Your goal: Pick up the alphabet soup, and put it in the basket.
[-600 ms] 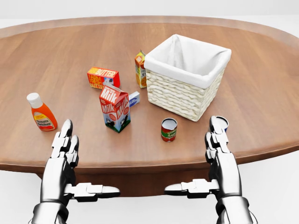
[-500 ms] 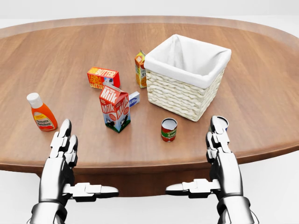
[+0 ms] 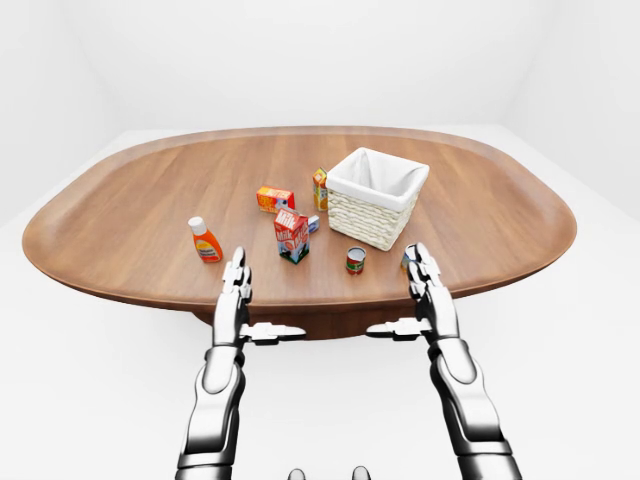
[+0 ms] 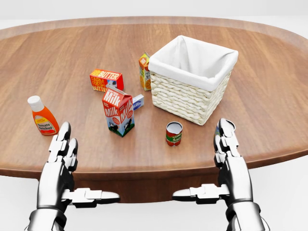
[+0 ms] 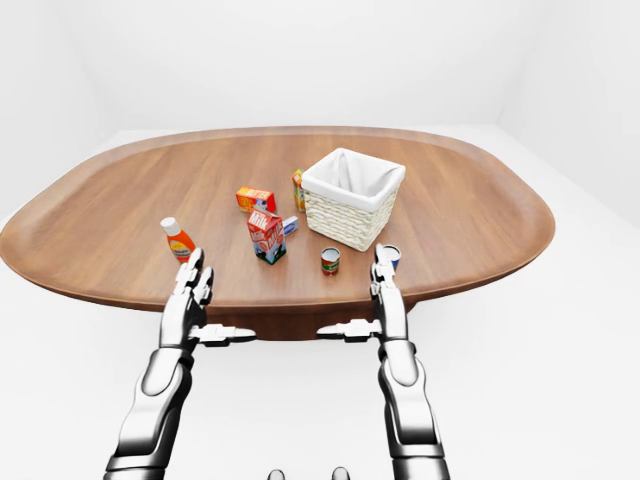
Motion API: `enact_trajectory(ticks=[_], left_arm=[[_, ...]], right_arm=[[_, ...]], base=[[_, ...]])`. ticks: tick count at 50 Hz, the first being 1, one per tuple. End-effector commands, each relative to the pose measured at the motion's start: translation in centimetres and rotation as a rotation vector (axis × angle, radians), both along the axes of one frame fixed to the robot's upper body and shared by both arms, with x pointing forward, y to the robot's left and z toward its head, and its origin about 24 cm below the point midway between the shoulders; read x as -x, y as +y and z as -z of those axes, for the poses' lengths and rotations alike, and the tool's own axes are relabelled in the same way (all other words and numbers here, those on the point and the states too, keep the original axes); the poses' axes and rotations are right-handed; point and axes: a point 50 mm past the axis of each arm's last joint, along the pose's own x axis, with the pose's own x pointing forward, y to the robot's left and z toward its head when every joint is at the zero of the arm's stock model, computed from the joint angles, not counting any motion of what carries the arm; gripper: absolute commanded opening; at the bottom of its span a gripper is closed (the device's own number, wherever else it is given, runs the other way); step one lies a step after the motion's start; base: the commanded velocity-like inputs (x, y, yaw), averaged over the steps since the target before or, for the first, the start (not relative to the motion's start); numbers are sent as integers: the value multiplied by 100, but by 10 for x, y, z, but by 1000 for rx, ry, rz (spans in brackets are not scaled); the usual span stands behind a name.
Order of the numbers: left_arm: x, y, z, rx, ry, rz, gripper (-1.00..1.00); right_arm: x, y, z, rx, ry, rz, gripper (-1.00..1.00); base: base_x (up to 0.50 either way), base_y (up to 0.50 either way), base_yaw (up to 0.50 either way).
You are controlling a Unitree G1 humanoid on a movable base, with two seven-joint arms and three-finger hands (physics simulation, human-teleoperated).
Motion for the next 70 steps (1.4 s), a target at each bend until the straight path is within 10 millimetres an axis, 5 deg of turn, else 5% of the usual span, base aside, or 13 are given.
enact_trajectory(ticks=[1, 23, 44, 70], left_arm=[[0, 2, -4, 9, -23, -7, 100], [10, 6, -35, 37, -178, -34, 100], [15, 7, -43, 35, -219, -39, 100], [16, 6, -45, 30, -230, -33, 100]], right_arm=[[2, 0, -8, 3, -15, 0, 100], [16, 3, -47, 46, -156, -2, 100], [27, 6, -73, 62, -274, -14, 100], [25, 8, -71, 68, -261, -19, 100]], base=[[0, 0, 0], [0, 0, 0], [0, 0, 0], [0, 0, 0]])
